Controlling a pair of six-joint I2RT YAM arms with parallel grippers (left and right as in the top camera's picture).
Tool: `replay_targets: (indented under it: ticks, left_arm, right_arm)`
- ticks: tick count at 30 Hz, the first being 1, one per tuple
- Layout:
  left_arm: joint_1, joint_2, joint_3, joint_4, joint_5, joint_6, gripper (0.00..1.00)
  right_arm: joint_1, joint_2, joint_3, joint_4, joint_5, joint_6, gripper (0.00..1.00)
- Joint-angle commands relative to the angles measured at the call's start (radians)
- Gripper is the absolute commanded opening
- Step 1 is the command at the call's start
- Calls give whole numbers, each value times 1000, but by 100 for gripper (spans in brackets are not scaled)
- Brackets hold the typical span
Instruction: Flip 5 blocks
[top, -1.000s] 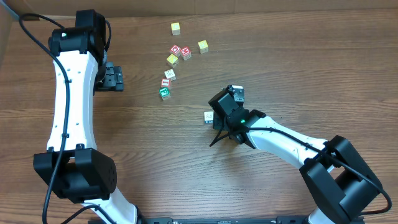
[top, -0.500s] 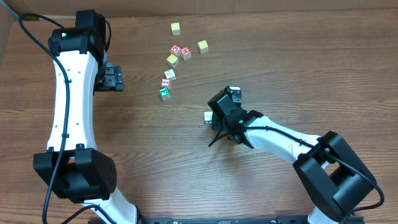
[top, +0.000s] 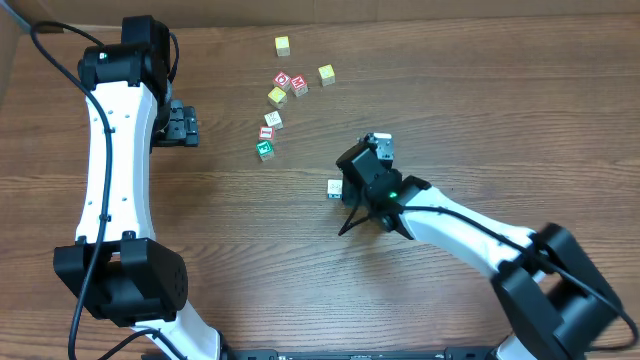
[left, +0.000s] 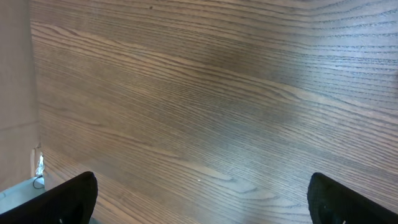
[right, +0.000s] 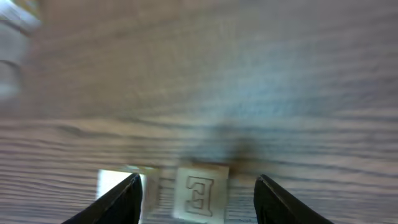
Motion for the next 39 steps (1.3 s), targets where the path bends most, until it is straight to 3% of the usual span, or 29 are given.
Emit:
replay_targets:
  ticks: [1, 7, 10, 25, 39]
  left_arm:
    - [-6, 9, 19, 4, -13, 3, 100]
    - [-7, 9, 19, 3, -13, 3, 100]
    - [-6, 9, 19, 3, -12, 3, 100]
    - [-6, 9, 19, 3, -13, 3, 100]
    - [-6, 9, 19, 3, -13, 3, 100]
  right_arm:
    - [-6, -62, 35, -9, 48, -3, 53]
    - [-71, -32, 32, -77, 57, 45, 16]
    - [-115, -3, 24, -82, -1, 61, 4]
    - [-135, 105, 14, -9, -242, 23, 4]
    - [-133, 105, 14, -10, -333, 28, 15]
